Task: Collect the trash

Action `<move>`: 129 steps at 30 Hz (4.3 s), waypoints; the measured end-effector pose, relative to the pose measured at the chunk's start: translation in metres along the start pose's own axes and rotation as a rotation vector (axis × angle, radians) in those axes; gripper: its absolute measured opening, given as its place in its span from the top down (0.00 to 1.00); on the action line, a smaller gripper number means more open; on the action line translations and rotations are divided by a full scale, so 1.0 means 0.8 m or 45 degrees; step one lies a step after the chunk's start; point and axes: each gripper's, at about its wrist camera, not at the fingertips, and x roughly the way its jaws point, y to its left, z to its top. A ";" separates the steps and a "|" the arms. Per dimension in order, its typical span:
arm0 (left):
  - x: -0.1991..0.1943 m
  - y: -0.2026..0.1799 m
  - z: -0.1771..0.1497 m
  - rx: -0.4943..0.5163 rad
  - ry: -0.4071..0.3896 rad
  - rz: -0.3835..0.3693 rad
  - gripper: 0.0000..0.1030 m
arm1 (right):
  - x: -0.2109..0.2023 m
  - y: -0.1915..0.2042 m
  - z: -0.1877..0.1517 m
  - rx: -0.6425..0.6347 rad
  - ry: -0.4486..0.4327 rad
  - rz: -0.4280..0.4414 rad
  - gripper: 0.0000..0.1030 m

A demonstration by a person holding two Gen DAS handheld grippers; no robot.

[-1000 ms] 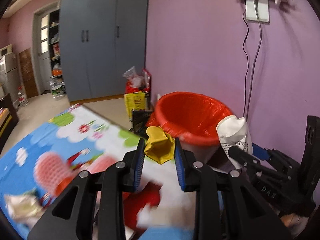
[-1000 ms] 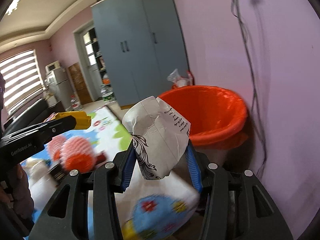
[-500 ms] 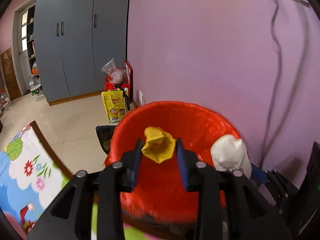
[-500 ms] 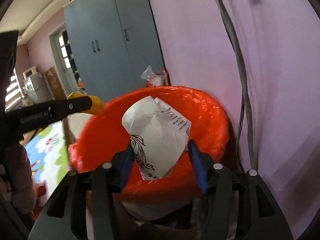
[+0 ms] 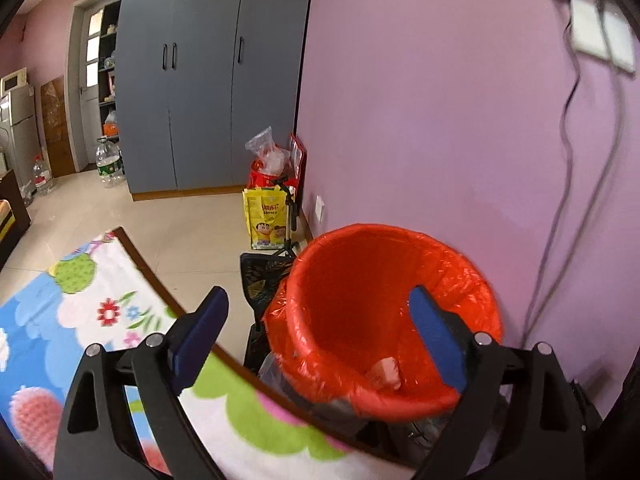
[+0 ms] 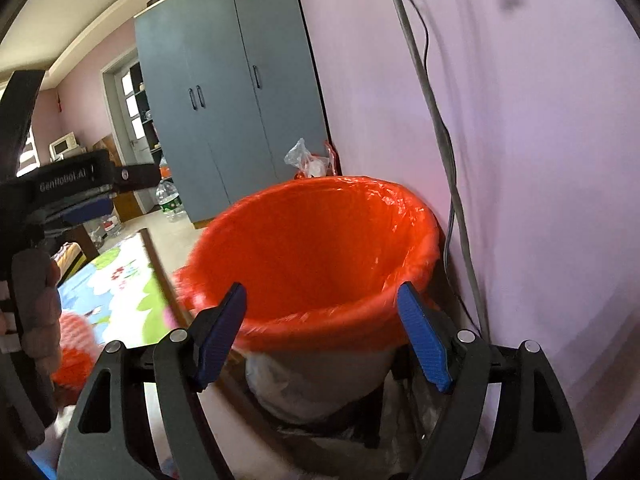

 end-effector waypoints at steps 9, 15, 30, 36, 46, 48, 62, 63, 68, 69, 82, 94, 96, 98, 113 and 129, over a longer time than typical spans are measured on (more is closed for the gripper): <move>-0.136 0.042 -0.017 0.032 -0.078 0.057 0.05 | -0.071 0.061 -0.038 -0.073 0.033 0.079 0.26; -0.215 0.100 -0.076 0.043 -0.099 0.189 0.05 | -0.085 0.101 -0.077 -0.129 0.117 0.134 0.26; -0.305 0.202 -0.234 -0.143 -0.008 0.301 0.05 | -0.099 0.170 -0.135 -0.271 0.242 0.191 0.26; -0.302 0.185 -0.252 -0.105 0.013 0.265 0.05 | -0.097 0.179 -0.141 -0.293 0.260 0.195 0.26; -0.265 0.166 -0.202 -0.162 0.023 0.154 0.05 | -0.080 0.189 -0.150 -0.346 0.286 0.218 0.26; -0.251 0.160 -0.193 -0.180 0.031 0.151 0.06 | -0.075 0.188 -0.150 -0.349 0.289 0.224 0.26; -0.202 0.129 -0.173 -0.213 -0.018 0.146 0.10 | -0.026 0.188 -0.135 -0.418 0.296 0.329 0.26; -0.201 0.128 -0.172 -0.215 -0.027 0.150 0.10 | -0.023 0.188 -0.134 -0.425 0.296 0.339 0.26; -0.183 0.125 -0.175 -0.176 -0.010 0.202 0.10 | -0.015 0.191 -0.132 -0.456 0.291 0.387 0.25; -0.180 0.126 -0.176 -0.178 -0.003 0.212 0.10 | -0.014 0.191 -0.131 -0.461 0.289 0.396 0.25; -0.190 0.196 -0.196 -0.291 0.028 0.501 0.09 | -0.014 0.214 -0.134 -0.498 0.299 0.491 0.54; -0.184 0.164 -0.192 -0.260 0.046 0.356 0.07 | -0.033 0.197 -0.135 -0.401 0.282 0.462 0.57; -0.176 0.155 -0.186 -0.245 0.054 0.349 0.07 | -0.035 0.193 -0.133 -0.385 0.279 0.460 0.57; -0.165 0.149 -0.180 -0.241 0.062 0.374 0.07 | -0.038 0.185 -0.132 -0.371 0.272 0.458 0.57; -0.158 0.136 -0.183 -0.035 0.141 0.443 0.87 | -0.041 0.169 -0.126 -0.308 0.248 0.463 0.57; -0.234 0.129 -0.233 -0.046 0.077 0.314 0.36 | -0.091 0.178 -0.119 -0.323 0.188 0.457 0.57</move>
